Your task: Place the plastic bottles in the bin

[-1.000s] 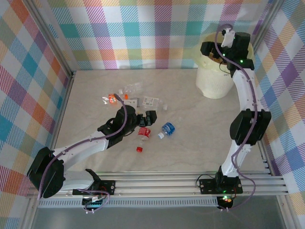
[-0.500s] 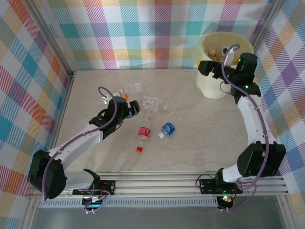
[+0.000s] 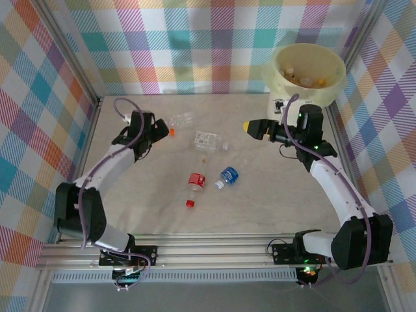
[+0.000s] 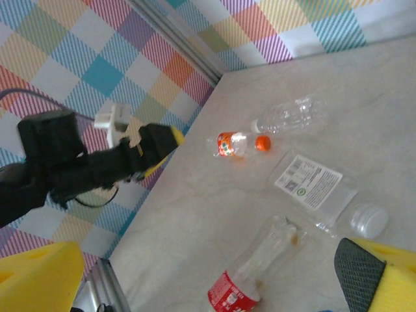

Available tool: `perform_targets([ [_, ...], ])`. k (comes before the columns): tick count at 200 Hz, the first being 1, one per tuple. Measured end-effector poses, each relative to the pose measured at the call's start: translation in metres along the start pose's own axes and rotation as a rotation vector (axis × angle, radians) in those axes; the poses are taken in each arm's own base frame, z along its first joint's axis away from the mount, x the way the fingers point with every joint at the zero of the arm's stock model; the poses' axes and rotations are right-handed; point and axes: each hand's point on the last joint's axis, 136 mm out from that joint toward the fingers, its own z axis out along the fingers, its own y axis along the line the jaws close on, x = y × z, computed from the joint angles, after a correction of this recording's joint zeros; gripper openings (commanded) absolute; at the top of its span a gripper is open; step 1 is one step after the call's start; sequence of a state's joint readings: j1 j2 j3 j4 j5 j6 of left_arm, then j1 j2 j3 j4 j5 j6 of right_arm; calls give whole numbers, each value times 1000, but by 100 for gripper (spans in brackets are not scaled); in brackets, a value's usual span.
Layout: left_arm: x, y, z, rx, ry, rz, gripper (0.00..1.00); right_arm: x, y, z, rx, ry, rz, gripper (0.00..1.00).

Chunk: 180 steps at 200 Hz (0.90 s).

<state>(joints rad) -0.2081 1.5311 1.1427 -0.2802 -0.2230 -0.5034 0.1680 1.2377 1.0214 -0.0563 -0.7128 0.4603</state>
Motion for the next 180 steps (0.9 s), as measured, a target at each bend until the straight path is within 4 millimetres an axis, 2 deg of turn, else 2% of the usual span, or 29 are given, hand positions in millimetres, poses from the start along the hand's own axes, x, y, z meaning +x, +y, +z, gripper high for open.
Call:
perform_targets([
  [47,-25,-5,61,23,73,52,100,15,-10,2,14,23,68,100],
  [96,-35,-18,118,94,144,185,100,12,-3,-5,29,-1,50,100],
  [138,-43,-19,145,161,194,243,100,13,-6,-7,53,-1,41,100],
  [165,-43,-13,152,187,236,258,100,17,-10,-8,73,8,34,100],
  [180,-36,-10,153,202,271,263,100,18,-12,-8,82,13,30,100],
])
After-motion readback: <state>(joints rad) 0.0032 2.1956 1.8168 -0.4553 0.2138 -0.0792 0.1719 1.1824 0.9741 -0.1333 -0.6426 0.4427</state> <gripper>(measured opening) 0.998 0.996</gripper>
